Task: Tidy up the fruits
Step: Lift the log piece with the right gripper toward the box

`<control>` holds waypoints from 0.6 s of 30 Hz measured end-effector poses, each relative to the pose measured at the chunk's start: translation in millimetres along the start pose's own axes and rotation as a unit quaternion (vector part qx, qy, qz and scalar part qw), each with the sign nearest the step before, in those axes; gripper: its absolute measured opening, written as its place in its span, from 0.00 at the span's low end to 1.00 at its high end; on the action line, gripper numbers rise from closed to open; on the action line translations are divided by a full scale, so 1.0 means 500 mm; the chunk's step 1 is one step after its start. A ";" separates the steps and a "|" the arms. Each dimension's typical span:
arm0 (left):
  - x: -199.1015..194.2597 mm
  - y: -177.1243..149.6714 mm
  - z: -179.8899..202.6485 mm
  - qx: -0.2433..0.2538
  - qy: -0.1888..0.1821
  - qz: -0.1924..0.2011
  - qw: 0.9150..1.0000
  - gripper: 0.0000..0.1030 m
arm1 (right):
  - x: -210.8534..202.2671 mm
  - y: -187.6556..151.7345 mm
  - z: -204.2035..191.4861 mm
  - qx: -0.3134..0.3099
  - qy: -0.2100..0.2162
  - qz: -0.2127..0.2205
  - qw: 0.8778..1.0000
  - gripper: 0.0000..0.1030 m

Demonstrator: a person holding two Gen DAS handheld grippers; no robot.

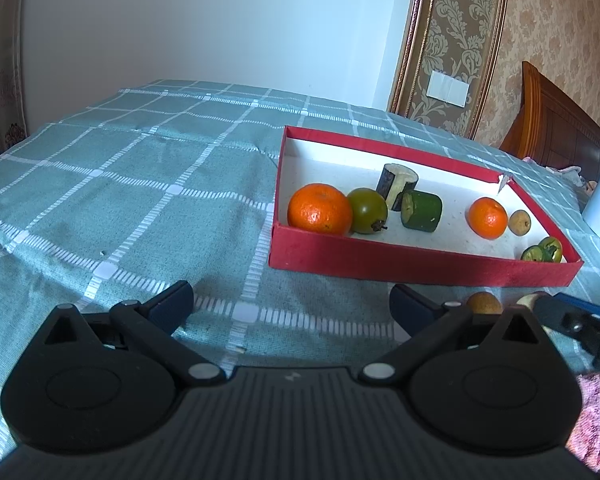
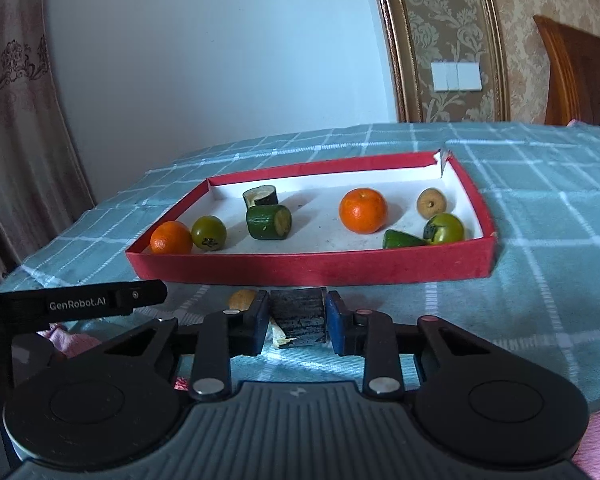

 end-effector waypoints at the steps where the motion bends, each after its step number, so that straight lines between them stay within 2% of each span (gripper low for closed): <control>1: 0.000 0.000 0.000 0.000 0.000 0.000 1.000 1.00 | -0.005 0.002 -0.001 -0.004 -0.002 0.005 1.000 0.28; 7: 0.000 0.000 0.000 0.000 0.000 0.000 1.000 1.00 | -0.019 0.016 -0.003 -0.019 -0.002 0.016 1.000 0.28; 9: 0.000 0.000 0.000 0.000 0.000 0.000 1.000 1.00 | -0.009 0.008 -0.002 -0.027 -0.004 0.000 1.000 0.28; 12: 0.000 0.000 0.000 0.000 0.000 0.000 1.000 1.00 | -0.003 0.004 0.005 -0.007 0.005 -0.012 1.000 0.28; 18: 0.000 0.000 0.001 0.000 0.000 0.000 1.000 1.00 | 0.008 -0.011 -0.001 -0.035 -0.010 -0.024 0.999 0.29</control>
Point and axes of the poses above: each gripper's, at about its wrist camera, not at the fingertips, and x roughly the way its jaws point, z to its right, y to its top, the point moved 9 cm from there along x, roughly the way its jaws point, and after that the axes turned 12 degrees about x, right-handed, at the moved point
